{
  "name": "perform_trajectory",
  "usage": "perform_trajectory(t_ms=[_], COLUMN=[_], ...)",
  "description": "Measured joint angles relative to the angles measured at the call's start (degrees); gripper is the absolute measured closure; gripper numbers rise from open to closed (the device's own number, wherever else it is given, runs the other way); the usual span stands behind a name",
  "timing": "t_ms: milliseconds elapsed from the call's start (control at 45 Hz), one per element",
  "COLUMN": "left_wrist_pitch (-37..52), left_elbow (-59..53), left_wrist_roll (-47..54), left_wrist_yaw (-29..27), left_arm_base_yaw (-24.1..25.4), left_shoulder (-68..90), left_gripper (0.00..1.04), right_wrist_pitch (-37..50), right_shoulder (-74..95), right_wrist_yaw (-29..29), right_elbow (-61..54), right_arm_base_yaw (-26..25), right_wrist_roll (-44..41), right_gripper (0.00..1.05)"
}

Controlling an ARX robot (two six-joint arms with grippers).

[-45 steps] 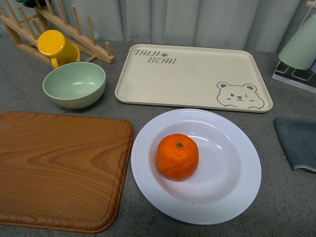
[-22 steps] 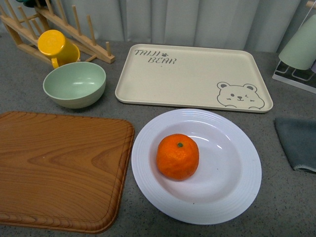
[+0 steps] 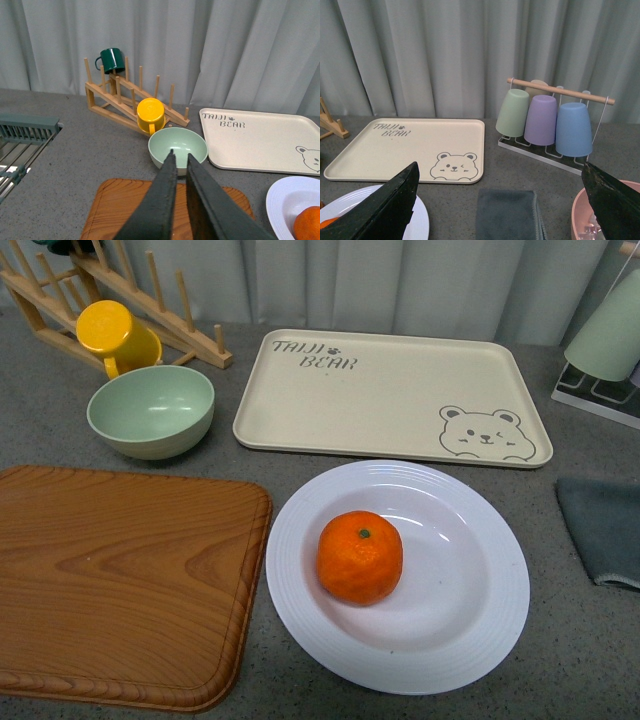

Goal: Place orange and plate with both arms

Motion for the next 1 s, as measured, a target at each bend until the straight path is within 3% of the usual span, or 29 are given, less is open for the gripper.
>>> perform_trajectory(t_ms=[333, 444, 511, 800, 1000], left_wrist_pitch=[0.0, 0.0, 0.0, 0.0, 0.0], left_elbow=[0.0, 0.0, 0.0, 0.0, 0.0], left_wrist_roll=[0.0, 0.0, 0.0, 0.2, 0.2], left_wrist_yaw=[0.0, 0.0, 0.0, 0.0, 0.0], left_arm_base_yaw=[0.0, 0.0, 0.0, 0.0, 0.0], left_shoulder=[-0.1, -0.1, -0.1, -0.1, -0.1], left_gripper=[0.35, 0.17, 0.06, 0.07, 0.07], right_wrist_pitch=[0.0, -6.6, -5.9, 14.0, 16.9], right_shoulder=[0.0, 6.4, 11.3, 45.0, 73.4], right_wrist_yaw=[0.0, 12.2, 13.7, -2.6, -12.5], right_elbow=[0.0, 2.9, 3.5, 11.7, 22.8], right_arm_base_yaw=[0.0, 3.5, 3.8, -5.0, -10.3], right_wrist_roll=[0.0, -1.4, -1.5, 3.3, 6.9], right_gripper=[0.09, 0.09, 0.09, 0.09, 0.09])
